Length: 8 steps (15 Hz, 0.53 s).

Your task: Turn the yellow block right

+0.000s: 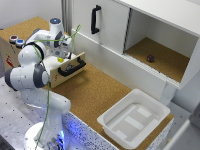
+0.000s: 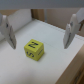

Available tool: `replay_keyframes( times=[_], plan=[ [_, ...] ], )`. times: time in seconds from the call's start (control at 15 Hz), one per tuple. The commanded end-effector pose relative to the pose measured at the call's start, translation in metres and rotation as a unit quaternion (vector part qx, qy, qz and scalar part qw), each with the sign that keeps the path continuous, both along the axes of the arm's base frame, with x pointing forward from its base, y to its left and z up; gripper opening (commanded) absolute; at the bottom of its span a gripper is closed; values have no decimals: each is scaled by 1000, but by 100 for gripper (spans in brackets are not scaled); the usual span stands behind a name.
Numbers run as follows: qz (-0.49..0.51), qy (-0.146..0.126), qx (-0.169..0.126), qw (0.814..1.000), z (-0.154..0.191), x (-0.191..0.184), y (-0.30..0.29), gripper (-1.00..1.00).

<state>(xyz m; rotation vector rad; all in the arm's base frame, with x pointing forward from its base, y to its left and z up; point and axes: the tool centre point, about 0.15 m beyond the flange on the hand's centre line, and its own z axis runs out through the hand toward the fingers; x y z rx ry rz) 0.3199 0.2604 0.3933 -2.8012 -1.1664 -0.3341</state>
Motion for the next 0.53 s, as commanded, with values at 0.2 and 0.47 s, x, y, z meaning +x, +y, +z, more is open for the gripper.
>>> replay_keyframes(
  times=[0.2,0.47],
  plan=[
    [317,41,-94,943,13,12,41,100],
    [453,28,-119,883,-6,7,48,100]
  ],
)
